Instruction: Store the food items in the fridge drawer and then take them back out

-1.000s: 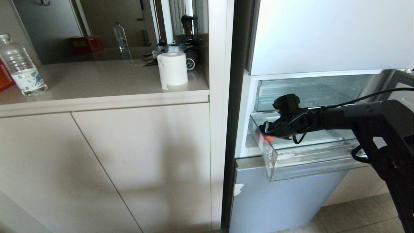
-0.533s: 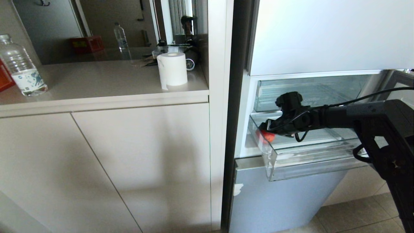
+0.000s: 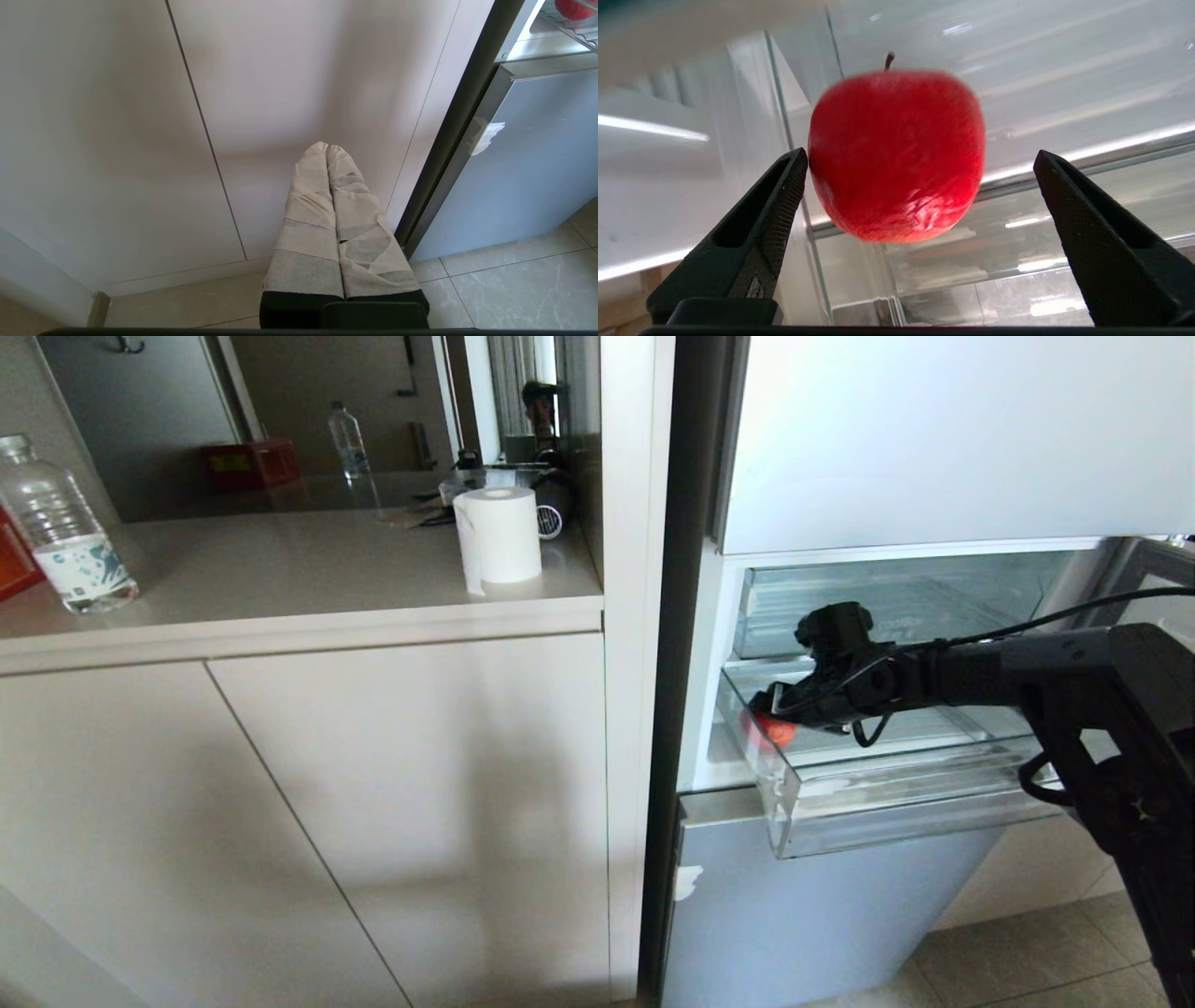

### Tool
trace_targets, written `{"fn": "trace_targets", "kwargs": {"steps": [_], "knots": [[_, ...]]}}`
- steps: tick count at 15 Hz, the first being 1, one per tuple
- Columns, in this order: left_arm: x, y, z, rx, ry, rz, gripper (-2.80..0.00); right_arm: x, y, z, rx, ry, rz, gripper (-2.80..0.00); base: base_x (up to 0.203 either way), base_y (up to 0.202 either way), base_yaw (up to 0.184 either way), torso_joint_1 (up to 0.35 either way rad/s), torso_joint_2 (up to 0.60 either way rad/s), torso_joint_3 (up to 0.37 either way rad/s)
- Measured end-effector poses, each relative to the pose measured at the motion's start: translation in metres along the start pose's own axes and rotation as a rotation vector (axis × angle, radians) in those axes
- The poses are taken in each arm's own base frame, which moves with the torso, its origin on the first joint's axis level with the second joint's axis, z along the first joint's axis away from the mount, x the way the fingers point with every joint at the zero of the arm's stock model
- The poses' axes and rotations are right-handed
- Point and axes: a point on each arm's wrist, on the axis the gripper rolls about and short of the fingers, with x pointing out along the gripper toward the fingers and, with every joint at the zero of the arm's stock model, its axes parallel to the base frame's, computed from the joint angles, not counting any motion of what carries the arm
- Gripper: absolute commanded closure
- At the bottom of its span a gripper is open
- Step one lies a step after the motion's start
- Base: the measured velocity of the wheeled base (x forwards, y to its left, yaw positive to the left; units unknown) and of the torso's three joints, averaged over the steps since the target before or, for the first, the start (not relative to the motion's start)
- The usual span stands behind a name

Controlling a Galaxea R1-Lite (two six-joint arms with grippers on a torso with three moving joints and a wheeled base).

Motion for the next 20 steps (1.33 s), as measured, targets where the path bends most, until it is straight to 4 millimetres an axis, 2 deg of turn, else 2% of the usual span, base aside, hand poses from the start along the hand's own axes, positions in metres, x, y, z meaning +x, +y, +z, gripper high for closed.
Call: {"fn": "trace_targets", "kwargs": {"steps": [16,20], "knots": [[0.0,0.0,0.0,0.0,0.0,0.0,0.0,-0.0023,-0.0052,-0.0084,-0.147,0.109,-0.039,-2.8,0.0,0.0,0.0,0.0,0.0,0.0],[0.0,0.0,0.0,0.0,0.0,0.0,0.0,-0.0087,-0.0056,-0.0053,-0.164,0.112,-0.04,-2.8,0.0,0.0,0.0,0.0,0.0,0.0]]}}
